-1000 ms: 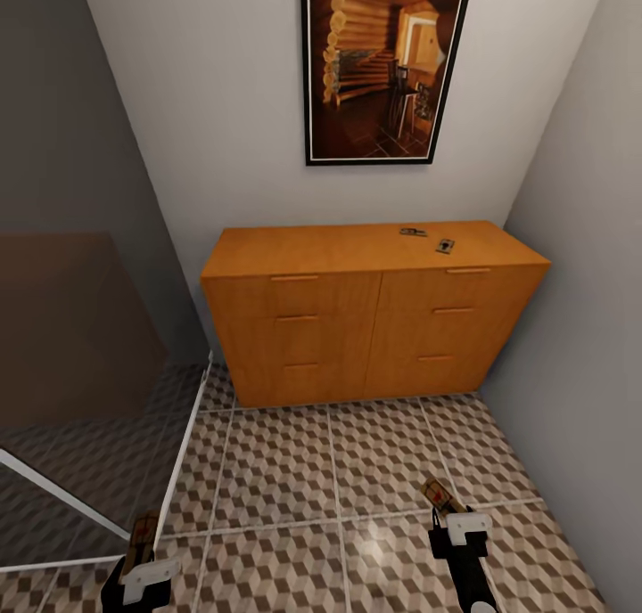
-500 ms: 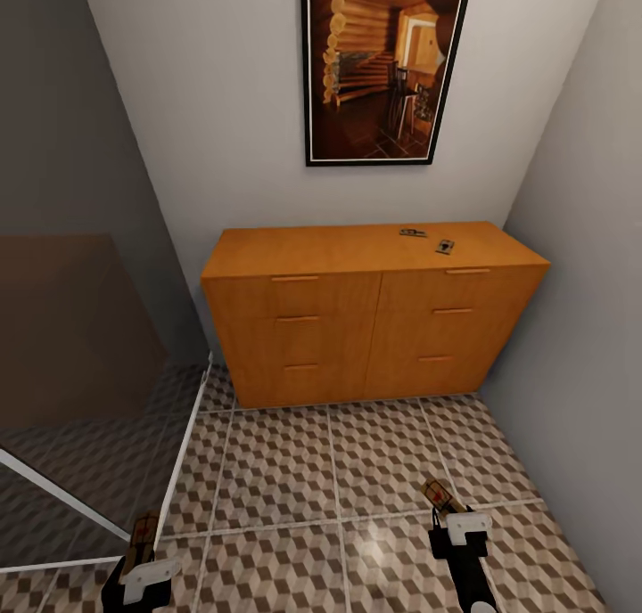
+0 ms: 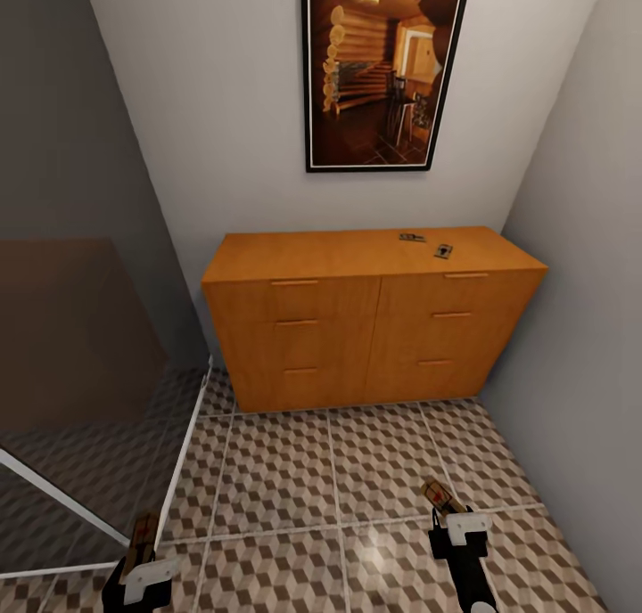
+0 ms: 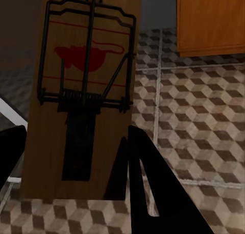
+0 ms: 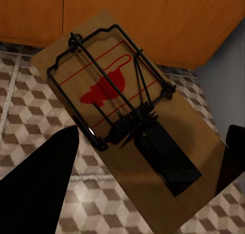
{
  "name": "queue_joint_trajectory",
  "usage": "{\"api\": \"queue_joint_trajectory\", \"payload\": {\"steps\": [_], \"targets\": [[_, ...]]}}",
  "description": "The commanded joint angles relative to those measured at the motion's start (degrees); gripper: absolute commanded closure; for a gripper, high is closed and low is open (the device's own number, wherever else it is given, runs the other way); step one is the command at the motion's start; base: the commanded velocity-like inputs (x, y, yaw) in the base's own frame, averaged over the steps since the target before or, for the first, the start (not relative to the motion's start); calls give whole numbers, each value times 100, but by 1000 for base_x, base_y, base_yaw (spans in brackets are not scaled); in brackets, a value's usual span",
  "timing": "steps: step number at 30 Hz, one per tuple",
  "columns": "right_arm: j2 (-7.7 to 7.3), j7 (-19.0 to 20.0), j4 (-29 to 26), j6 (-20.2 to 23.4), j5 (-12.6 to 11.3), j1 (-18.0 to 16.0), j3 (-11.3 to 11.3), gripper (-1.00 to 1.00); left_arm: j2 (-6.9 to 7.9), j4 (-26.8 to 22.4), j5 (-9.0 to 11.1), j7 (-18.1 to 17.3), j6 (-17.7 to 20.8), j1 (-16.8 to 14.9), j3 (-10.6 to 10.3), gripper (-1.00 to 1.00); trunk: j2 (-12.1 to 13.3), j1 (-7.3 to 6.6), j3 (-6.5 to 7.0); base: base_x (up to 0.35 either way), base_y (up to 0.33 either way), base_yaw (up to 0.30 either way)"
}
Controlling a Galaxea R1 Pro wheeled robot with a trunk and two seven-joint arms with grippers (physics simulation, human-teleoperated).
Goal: Take the four mousetraps from the cabinet in the bathroom and place them on the bathroom floor. Make sure all four end up on the same floor surface, and ensure that at least two of them are either under or directly next to the same bathroom sink.
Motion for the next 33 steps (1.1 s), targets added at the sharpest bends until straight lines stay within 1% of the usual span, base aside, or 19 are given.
{"api": "queue_joint_trajectory", "payload": {"steps": [1, 9, 15, 33], "targets": [[-3, -50, 2, 0, 3, -4, 47, 100, -3, 11, -21, 58, -10, -4, -44, 100, -2, 0, 5, 0, 0, 0], [-3, -50, 2, 0, 3, -5, 47, 100, -3, 11, -21, 58, -10, -4, -44, 100, -2, 0, 79, 0, 0, 0], [-3, -50, 2, 0, 3, -1, 47, 100, -3, 13, -21, 58, -6, -4, -46, 100, -2, 0, 92, 0, 0, 0], [-3, -50, 2, 1, 3, -6, 47, 100, -12, 17, -21, 58, 7, -4, -53, 100, -2, 0, 92, 0, 0, 249]]}}
